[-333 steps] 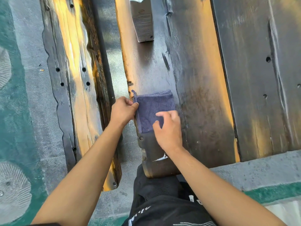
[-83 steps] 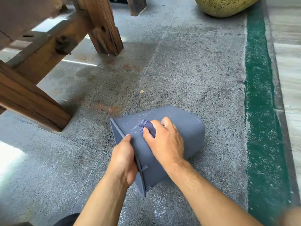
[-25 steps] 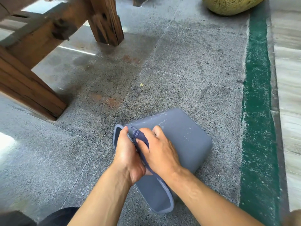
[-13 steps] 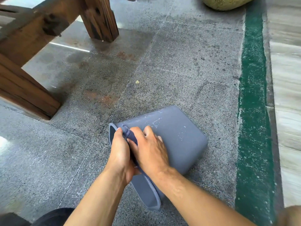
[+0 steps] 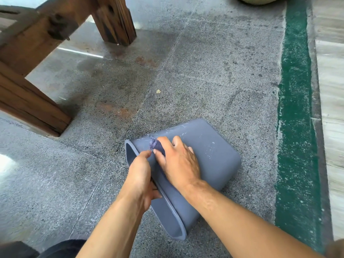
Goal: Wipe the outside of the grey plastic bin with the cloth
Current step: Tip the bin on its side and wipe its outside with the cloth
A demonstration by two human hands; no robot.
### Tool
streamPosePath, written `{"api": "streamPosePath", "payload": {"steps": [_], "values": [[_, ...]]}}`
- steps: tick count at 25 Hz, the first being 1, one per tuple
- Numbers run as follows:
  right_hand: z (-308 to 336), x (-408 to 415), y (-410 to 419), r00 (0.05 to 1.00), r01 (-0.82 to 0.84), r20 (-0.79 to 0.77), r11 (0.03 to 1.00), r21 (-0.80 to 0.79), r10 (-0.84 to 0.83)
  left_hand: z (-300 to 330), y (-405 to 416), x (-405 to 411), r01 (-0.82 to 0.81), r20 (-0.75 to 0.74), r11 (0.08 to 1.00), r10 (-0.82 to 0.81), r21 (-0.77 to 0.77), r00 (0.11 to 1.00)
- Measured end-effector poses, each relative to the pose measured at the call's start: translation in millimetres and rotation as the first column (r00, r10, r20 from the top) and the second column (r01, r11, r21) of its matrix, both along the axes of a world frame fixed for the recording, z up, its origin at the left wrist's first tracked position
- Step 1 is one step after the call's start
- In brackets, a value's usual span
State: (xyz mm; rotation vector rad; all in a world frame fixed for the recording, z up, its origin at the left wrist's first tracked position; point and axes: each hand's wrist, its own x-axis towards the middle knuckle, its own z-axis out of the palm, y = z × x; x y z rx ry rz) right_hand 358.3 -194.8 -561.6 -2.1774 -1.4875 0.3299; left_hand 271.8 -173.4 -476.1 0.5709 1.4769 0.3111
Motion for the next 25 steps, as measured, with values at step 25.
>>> {"api": "streamPosePath", "payload": {"steps": [25], "values": [[-53.6, 138.7, 21.2, 0.975, 0.223, 0.039, 0.963, -0.149, -0.219, -38.6, 8.1, -14.2, 0.057, -0.132, 0.985, -0.036, 0.161, 0.991]]}}
